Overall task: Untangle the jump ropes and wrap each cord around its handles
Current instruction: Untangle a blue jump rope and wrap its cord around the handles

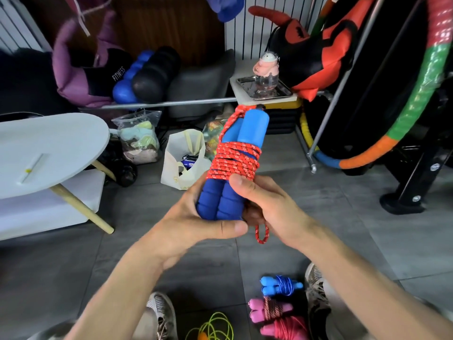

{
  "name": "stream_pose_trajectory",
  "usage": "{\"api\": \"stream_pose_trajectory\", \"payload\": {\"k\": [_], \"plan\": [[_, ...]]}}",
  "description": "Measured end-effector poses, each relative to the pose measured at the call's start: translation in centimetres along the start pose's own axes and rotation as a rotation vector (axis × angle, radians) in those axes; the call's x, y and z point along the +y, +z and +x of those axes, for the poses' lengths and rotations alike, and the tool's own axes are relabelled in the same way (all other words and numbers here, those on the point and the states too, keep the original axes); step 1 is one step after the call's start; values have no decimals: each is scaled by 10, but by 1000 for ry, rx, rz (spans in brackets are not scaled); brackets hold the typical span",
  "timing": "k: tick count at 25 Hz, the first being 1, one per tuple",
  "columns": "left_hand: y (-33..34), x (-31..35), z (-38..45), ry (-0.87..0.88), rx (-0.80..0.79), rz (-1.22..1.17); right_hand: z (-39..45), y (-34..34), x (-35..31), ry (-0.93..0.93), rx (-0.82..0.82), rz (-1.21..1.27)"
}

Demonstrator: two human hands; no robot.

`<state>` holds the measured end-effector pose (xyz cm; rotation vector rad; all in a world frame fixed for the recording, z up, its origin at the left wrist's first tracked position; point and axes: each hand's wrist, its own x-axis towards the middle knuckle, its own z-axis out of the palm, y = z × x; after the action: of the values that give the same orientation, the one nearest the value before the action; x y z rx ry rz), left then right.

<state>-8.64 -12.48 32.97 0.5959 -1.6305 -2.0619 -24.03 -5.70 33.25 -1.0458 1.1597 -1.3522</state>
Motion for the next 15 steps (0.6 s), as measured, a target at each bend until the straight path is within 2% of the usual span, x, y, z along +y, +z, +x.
{"api": "stream_pose_trajectory", "payload": {"k": [2,4,6,9,12,14,15], "plan": [[3,4,-5,-5,-39,-92,-2,-5,-3,-22,-132,-30],[8,2,-6,-17,5,-126,-3,-6,-7,-51,-215,-139],[11,-1,-4,17,67,-93,-4,-7,-13,-41,-201,-203],[15,-5,3,148,214,46,-4,-8,-12,-68,-35,-470],[18,-10,7,216,378,358,-1,-9,-1,-94,207,-788],[20,-15,8,201,424,591,-3,-7,2,-110,317,-832],[22,-16,8,196,424,607,-4,-6,4,-127,355,-816]]}}
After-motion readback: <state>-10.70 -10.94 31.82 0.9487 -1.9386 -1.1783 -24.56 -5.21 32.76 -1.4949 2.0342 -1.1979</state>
